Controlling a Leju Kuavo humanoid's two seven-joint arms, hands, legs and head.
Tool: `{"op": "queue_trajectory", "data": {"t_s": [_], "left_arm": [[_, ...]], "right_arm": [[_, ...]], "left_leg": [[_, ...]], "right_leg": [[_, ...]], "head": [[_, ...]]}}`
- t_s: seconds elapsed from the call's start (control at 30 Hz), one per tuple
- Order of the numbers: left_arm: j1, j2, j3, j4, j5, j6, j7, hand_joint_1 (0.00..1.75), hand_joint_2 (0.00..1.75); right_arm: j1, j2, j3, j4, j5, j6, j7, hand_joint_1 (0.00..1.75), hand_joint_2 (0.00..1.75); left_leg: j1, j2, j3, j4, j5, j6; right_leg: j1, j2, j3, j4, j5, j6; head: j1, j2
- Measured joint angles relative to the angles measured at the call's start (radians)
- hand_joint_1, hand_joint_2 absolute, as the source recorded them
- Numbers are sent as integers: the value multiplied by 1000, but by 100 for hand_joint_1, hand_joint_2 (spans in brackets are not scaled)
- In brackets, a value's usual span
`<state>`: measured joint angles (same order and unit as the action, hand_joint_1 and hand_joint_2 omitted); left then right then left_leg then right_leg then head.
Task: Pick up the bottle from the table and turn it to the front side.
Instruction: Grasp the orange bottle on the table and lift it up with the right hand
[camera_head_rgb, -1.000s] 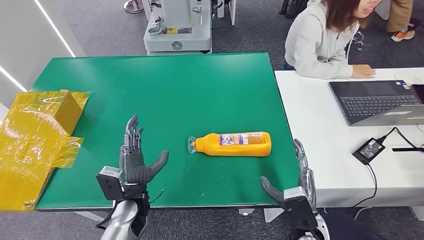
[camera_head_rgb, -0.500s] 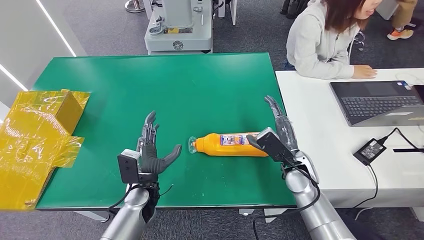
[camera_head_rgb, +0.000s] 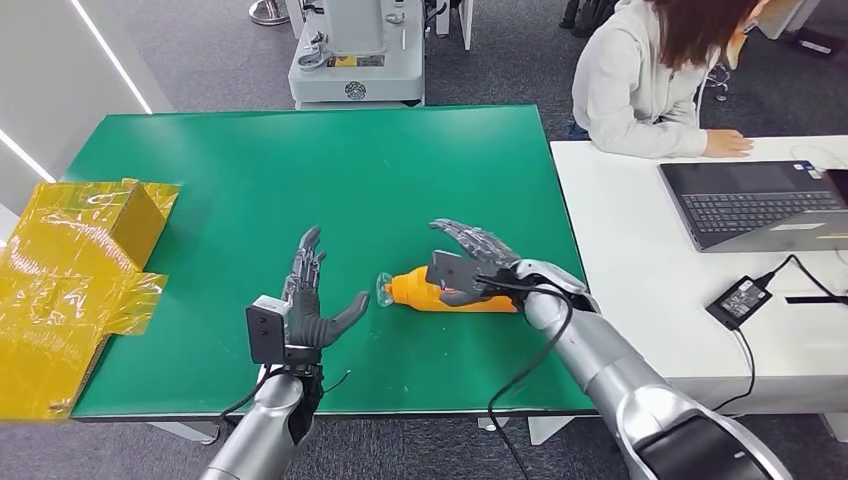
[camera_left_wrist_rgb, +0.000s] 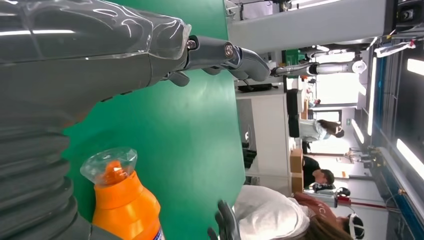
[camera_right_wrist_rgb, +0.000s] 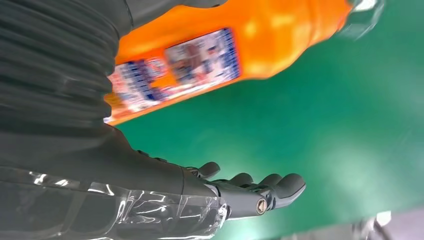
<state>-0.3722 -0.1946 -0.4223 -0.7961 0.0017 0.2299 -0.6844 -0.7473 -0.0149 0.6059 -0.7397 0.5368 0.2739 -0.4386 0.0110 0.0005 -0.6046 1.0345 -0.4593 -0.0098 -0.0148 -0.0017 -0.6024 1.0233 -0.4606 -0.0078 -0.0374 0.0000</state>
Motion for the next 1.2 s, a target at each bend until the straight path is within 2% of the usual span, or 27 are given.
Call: {"op": "queue_trajectory", "data": {"t_s": [0.17, 0.53, 0.77, 1.2], "left_arm": [[-13, 5, 0, 21, 0, 16, 0, 0, 175], [10, 23, 1, 26, 2, 47, 14, 0, 175], [38, 34, 1, 5, 0, 58, 30, 0, 175], [86, 51, 10, -60, -20, 81, 62, 0, 175]], "right_arm": [[-69, 32, 72, 102, -6, 74, 37, 0, 175], [-118, 32, 195, 166, 29, 142, 135, 0, 175], [-126, 8, 247, 160, 27, 144, 190, 0, 175], [-101, -95, 308, 87, 25, 126, 265, 0, 175]], "left_leg": [[0, 0, 0, 0, 0, 0], [0, -1, -1, 0, 0, 0], [0, -1, 0, 0, 0, 0], [0, -1, -1, 0, 0, 0]], "right_leg": [[0, 0, 0, 0, 0, 0], [0, 0, 0, -1, 0, 0], [0, 0, 0, -1, 0, 0], [0, -1, 0, -1, 0, 0]], "head": [[0, 0], [0, 0], [0, 0], [0, 0]]}}
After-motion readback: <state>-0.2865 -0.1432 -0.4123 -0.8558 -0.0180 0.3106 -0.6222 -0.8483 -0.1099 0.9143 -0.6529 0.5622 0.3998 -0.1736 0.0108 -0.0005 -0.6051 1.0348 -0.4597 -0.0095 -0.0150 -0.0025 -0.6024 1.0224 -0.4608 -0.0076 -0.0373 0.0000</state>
